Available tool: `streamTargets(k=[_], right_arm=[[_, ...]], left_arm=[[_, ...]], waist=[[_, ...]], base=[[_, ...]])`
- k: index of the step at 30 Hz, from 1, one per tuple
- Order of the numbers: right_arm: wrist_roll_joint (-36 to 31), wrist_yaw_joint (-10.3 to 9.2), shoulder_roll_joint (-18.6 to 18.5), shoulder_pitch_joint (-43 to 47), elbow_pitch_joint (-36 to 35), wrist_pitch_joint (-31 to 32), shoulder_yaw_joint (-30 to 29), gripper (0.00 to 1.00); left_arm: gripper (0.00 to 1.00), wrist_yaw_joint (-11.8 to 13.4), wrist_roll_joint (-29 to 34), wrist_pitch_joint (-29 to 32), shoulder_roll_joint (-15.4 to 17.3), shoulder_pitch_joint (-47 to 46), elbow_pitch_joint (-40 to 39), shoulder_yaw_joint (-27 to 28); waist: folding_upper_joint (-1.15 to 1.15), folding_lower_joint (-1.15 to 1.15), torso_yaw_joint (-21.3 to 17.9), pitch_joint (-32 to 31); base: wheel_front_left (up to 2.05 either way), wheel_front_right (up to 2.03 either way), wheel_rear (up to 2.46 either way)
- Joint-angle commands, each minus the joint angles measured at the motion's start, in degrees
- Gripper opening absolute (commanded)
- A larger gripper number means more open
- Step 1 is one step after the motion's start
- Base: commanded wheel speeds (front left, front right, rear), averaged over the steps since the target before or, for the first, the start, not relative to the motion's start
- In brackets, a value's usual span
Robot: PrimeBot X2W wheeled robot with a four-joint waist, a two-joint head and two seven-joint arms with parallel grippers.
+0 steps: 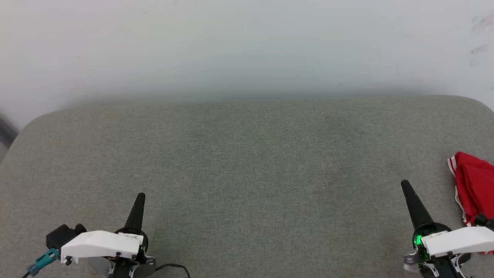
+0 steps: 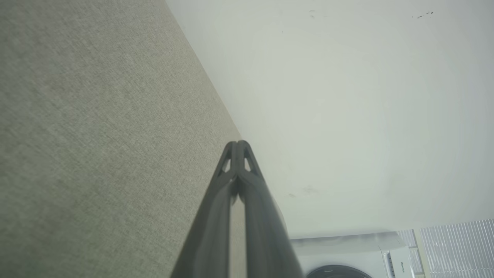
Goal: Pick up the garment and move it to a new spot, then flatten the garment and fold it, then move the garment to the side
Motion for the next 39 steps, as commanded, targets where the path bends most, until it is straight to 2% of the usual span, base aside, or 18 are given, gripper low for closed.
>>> streamTargets(k=[1, 39], right_arm=[[1.1, 0.01, -0.3, -1.4, -0.1, -0.2, -0.2, 0.00], [19.1, 0.00, 0.1, -4.4, 5.5, -0.4, -1.4, 0.00]], left_arm=[[0.00, -0.4, -0.8, 0.3, 0.0, -1.5, -0.2, 0.6], [0.00, -4.3, -14.5, 4.7, -3.5, -2.2, 0.9, 6.2]], waist=[[0.00, 0.00, 0.0, 0.0], [0.00, 0.00, 0.3, 0.1]], base=[[0.00, 0.00, 0.00], [0.00, 0.00, 0.00]])
